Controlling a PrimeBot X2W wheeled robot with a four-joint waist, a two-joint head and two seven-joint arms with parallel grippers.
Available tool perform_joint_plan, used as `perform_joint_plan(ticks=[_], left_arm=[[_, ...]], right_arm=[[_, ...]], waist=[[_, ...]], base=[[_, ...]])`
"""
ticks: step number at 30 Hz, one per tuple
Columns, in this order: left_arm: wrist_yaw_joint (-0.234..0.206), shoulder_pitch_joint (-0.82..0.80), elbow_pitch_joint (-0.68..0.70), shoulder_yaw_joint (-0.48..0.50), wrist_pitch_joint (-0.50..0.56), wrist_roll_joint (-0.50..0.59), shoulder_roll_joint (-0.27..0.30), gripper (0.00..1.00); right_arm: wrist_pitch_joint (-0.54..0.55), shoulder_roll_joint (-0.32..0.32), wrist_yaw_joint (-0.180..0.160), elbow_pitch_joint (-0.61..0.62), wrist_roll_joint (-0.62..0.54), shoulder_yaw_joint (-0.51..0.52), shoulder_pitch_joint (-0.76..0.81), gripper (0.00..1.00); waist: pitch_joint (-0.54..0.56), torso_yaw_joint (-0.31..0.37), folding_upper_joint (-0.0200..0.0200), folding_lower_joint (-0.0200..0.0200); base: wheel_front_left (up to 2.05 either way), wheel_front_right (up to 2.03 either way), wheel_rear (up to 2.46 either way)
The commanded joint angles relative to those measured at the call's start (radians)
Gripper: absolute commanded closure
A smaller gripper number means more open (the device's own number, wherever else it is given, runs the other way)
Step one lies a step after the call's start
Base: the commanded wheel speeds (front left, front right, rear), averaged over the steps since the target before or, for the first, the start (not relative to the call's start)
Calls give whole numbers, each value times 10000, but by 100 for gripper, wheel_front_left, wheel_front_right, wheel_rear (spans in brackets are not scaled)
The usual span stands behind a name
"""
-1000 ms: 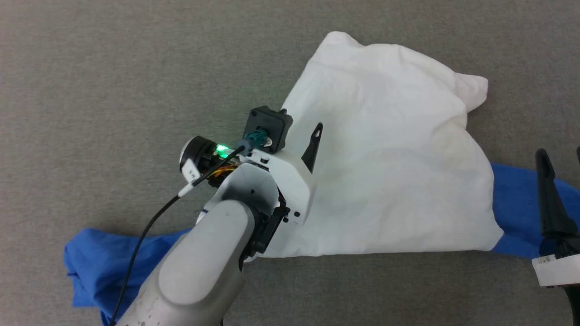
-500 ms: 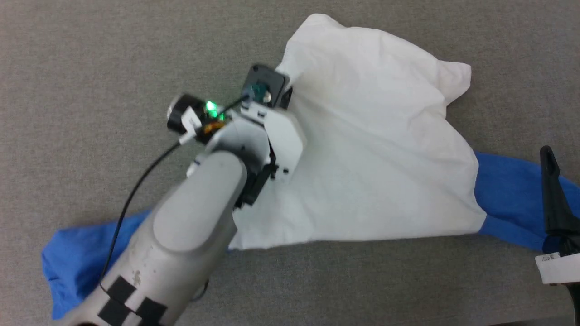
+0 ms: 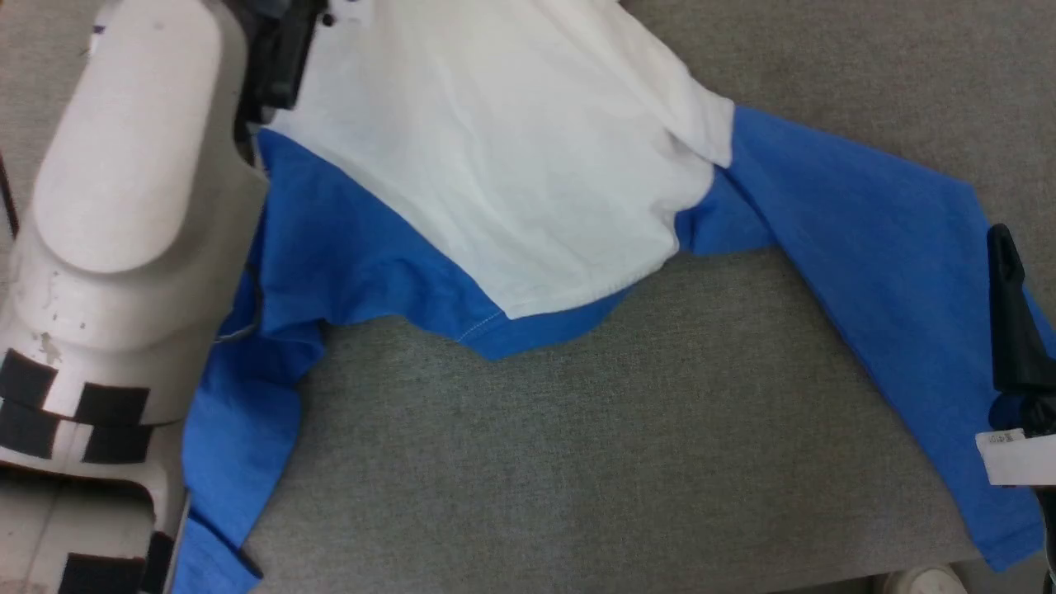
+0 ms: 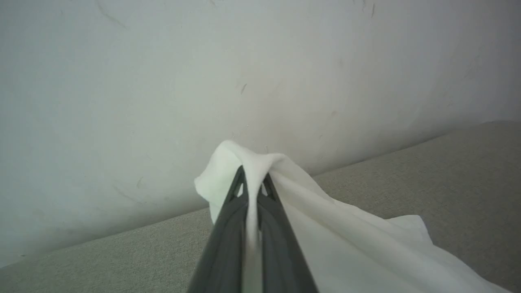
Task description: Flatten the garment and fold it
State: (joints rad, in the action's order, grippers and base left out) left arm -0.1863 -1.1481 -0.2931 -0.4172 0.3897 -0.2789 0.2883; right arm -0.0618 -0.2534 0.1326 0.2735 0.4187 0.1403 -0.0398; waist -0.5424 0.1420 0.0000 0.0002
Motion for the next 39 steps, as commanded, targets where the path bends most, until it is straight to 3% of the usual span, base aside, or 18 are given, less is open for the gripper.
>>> perform_joint_plan(ticks=[1,3,4,5,10,15,23,27,32,35,39], left_arm=[[-133,43,-214,61,-265,177,136,100],[-280,180,-513,131,-692,302,287,100],[-365,322,-686,210,-793,226,267,71],[-385,472,-872,222,-787,158,251,0],[-323,923,-1059,225,-971,-125,132,0],[9,1050,-548,141,-1283,-419,-52,0],[207,2202,2182,242,-2646,-929,-255,0],[-273,4015,4005,498,-3309,-1207,-269,0],[-1288,7058,5948,617,-4280,-952,-183,0],[-1874,9029,6671,619,-5173,-825,-309,0],[-2120,10805,6860,430,-6012,-686,-340,0]], right_arm=[[-107,-58,-19,-85,95,-71,-208,0],[-208,-119,-19,-232,142,-123,-341,0],[-250,-146,-19,-307,159,-139,-385,0],[-290,-171,-19,-377,176,-148,-418,0],[-404,-247,-19,-616,201,-123,-474,0],[-385,-284,-19,-646,114,-98,-403,0],[-30,17,-19,-504,-151,-1,109,0],[205,283,-19,-331,-308,21,416,0],[444,621,-19,-132,-521,4,793,0],[542,811,-19,-79,-635,-67,1014,0],[607,1019,-19,-46,-701,-82,1272,0]], waist=[[-485,300,0,-2],[-631,388,0,-2],[-689,414,0,-2],[-733,422,0,-2],[-718,302,0,-2],[-210,-38,0,-2],[1094,-708,0,-2],[1623,-956,0,-2],[2132,-1216,0,-2],[2387,-1311,0,-2],[2637,-1425,0,-2]], base=[[0,0,0],[0,0,0],[0,0,0],[0,0,0],[0,0,0],[0,0,0],[0,0,0],[0,0,0],[0,0,0],[0,0,0],[0,0,0]])
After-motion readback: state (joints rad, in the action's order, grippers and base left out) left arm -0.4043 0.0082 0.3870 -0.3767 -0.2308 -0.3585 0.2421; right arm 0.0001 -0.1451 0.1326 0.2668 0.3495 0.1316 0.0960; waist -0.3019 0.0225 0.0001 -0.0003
